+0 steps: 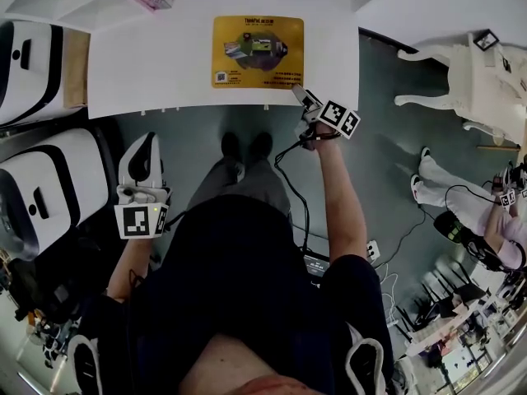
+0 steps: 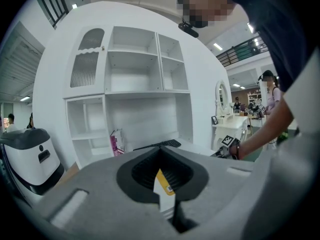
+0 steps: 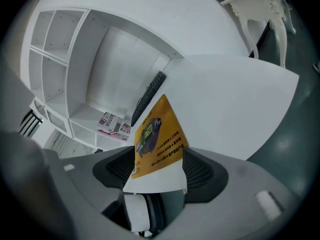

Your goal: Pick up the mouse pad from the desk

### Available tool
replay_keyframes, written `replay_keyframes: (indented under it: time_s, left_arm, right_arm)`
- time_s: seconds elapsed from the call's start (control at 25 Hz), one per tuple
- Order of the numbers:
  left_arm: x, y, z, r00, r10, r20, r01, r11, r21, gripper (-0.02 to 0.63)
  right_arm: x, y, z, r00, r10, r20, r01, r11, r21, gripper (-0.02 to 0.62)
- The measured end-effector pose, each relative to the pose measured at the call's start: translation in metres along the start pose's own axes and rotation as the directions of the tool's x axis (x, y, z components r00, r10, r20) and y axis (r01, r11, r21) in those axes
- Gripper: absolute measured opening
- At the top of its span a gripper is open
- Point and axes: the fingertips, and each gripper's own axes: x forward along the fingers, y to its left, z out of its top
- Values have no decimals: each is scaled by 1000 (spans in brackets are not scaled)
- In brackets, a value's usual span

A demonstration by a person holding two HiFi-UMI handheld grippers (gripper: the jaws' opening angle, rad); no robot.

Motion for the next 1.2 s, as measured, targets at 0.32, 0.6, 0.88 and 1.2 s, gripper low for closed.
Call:
replay_keyframes:
  time_s: [0.32,0.6,0.88,1.2]
  left_arm:
    - [10,-2,-4,1000,3,-21,-3,1000,3,0]
    - [15,0,-6,999,9,-33,-9,1000,3,0]
    - [17,0,-8,999,7,-45,-7,1000,6,0]
    - [18,-1,-13,999,9,-53,-9,1000,-1,0]
  right_arm:
    - [15,-18,-1,1000,-7,-15,8,999,50,295]
    - [17,-20,4,1000,19,-2,-19,993,118,268]
    - [12,-22,2,998,59,-6,-57,988,146,257]
    - [19,-20,1,998,64,-3,-63,987,145,241]
